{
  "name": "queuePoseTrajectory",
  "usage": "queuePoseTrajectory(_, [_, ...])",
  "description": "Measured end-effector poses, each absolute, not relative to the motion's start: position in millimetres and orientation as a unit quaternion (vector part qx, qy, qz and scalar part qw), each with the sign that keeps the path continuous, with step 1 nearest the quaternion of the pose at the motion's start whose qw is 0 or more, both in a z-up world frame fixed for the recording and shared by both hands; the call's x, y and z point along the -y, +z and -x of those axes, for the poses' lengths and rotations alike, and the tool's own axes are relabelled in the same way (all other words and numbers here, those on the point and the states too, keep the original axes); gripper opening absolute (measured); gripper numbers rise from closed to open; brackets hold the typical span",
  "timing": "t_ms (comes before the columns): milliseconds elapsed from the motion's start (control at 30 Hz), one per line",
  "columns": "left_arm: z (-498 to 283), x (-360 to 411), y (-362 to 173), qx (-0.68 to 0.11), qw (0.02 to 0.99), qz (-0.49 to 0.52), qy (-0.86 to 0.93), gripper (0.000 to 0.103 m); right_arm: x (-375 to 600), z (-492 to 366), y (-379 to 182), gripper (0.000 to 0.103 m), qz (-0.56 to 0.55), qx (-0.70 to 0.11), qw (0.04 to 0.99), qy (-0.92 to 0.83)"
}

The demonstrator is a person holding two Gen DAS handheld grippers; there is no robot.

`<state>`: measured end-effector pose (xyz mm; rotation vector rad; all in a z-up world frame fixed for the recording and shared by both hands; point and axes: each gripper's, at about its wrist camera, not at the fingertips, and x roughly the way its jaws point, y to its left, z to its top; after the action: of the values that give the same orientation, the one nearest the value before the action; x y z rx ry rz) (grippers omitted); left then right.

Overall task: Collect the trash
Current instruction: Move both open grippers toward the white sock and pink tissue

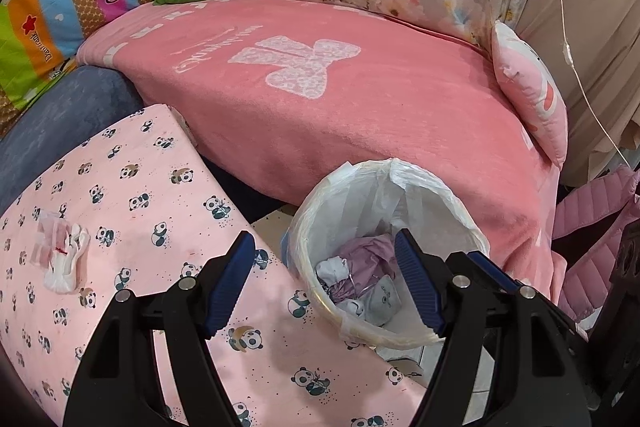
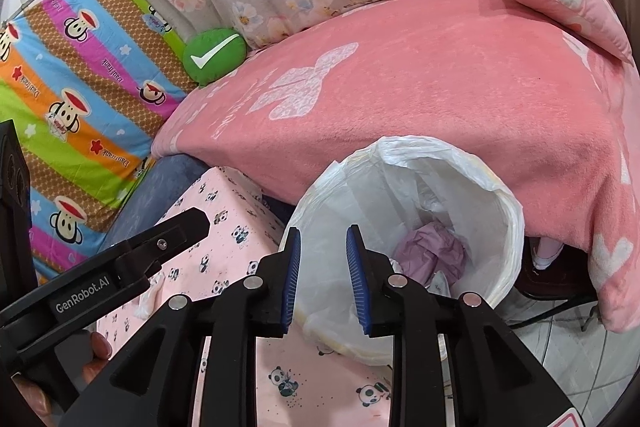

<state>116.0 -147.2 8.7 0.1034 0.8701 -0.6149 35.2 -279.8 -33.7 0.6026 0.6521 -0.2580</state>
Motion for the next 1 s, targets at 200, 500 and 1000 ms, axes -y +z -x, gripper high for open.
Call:
queuePoseTrajectory(200, [-121.8, 122.0, 6.9, -0.417, 0.865, -0.034, -0.276, 0.069, 261.3, -43.0, -31.2, 0.027, -0.277, -0.322, 0.899, -0.111])
queuePoseTrajectory(500, [-133.1, 71.0, 0.8, -0.425, 0.873, 0.003, -0.238, 0.069, 223.1, -62.7, -29.3, 0.027, -0.25, -0.338, 0.904, -0.082])
queuePoseTrajectory(1000, [-154.7, -29.1, -15.4, -0.439, 0.881, 0.065, -0.164, 0.069, 127.4, -103.1, -32.2, 0.027, -0.19, -0.375, 0.907, -0.011])
